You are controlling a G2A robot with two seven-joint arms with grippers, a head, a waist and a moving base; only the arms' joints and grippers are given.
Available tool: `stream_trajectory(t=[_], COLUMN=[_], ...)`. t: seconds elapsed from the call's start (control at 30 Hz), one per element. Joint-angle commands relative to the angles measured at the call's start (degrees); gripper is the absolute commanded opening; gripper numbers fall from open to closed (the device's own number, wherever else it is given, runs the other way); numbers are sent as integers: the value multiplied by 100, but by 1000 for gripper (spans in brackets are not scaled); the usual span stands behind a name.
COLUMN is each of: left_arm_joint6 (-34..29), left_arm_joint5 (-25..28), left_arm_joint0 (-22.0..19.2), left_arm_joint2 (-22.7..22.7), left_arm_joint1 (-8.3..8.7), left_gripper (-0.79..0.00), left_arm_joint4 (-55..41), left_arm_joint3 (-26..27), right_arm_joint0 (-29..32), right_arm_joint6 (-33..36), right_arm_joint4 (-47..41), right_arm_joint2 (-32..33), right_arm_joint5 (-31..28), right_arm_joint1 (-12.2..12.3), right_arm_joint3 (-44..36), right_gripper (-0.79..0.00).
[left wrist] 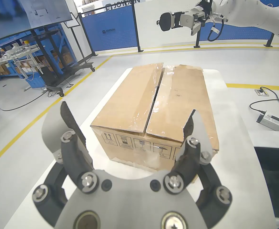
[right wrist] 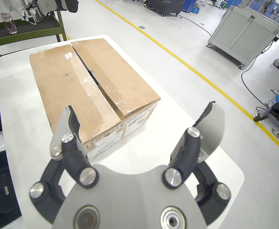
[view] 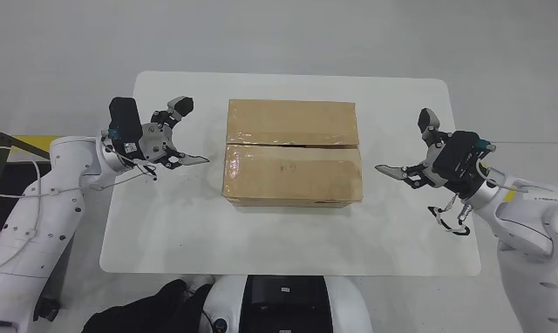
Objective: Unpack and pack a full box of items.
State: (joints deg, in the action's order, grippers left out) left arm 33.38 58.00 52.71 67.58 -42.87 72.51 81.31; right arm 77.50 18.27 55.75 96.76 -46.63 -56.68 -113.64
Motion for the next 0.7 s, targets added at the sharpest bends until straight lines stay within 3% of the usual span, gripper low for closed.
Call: stream_trajectory(t=[0.0,0.57,0.67], left_arm_joint6=[0,0,0], left_arm_joint5=[0,0,0], left_arm_joint0=[0,0,0], left_arm_joint2=[0,0,0], left_arm_joint1=[0,0,0], left_gripper=[0,0,0], left_arm_joint4=[0,0,0], left_arm_joint3=[0,0,0], right_arm_joint0=[0,27,43], right_arm_joint6=[0,-7,179], right_arm_joint4=[0,-20,-515], right_arm_joint2=[0,-13,-191], right_arm_joint5=[0,41,-133], right_arm_joint1=[0,-2,10], right_arm_joint3=[0,14,132], right_gripper=[-1,0,0])
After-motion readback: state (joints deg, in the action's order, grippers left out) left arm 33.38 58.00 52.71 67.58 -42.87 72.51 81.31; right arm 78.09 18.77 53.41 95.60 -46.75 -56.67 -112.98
